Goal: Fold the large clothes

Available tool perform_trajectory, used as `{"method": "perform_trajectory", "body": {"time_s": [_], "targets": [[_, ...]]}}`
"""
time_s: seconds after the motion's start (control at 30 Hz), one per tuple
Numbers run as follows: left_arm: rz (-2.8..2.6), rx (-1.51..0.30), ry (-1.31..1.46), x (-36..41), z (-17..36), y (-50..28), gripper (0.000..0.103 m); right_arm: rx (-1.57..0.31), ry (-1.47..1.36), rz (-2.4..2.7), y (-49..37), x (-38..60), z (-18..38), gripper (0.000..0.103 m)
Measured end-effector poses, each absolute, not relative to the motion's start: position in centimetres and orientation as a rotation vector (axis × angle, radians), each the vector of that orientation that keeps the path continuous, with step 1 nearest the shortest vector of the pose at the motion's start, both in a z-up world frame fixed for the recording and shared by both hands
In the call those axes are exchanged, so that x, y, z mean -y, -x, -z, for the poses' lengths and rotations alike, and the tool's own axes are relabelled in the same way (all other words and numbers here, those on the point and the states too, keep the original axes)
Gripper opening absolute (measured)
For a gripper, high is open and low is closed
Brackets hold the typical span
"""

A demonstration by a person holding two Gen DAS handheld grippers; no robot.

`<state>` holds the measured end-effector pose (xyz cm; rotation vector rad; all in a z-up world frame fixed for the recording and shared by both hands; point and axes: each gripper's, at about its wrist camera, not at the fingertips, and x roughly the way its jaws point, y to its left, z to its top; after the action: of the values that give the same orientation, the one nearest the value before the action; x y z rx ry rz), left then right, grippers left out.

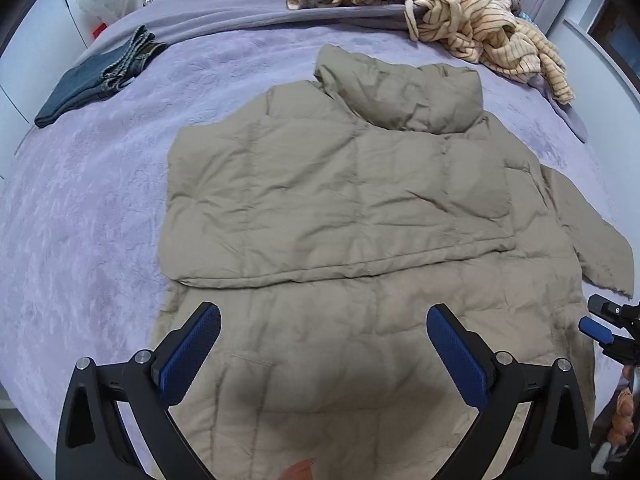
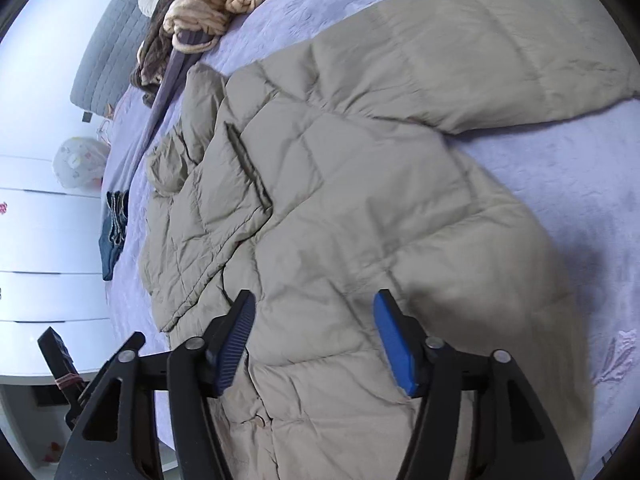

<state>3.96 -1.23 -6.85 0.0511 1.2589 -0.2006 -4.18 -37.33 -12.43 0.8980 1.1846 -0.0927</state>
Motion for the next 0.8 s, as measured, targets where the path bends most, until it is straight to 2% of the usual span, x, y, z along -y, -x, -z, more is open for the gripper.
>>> {"method": "perform_trajectory", "body": {"time_s": [0.03, 0.13, 0.47, 0.8], "targets": [[0.208, -1.262, -0.054, 2.1, 6.9, -3.6, 0.103, -1.169, -0.912, 0.098, 4.6, 38.3, 12.2, 0.083], [0.218, -1.263, -0.075, 4.9, 6.7, -2.6, 0.103, -1.126, -0.954, 0.119, 5.8, 41.1, 11.9, 0.086], [0.286, -1.317, -0.108, 11.3, 7.1, -0.5, 0.103, -1.009, -1.12, 0.211, 9.2, 51.0, 13.1, 0.088], [0.295, -1.337, -0.146, 14.8, 7.7, -0.3, 0.103, -0.885, -1.305, 0.395, 11.0, 58.6, 17.4, 0.088]]}}
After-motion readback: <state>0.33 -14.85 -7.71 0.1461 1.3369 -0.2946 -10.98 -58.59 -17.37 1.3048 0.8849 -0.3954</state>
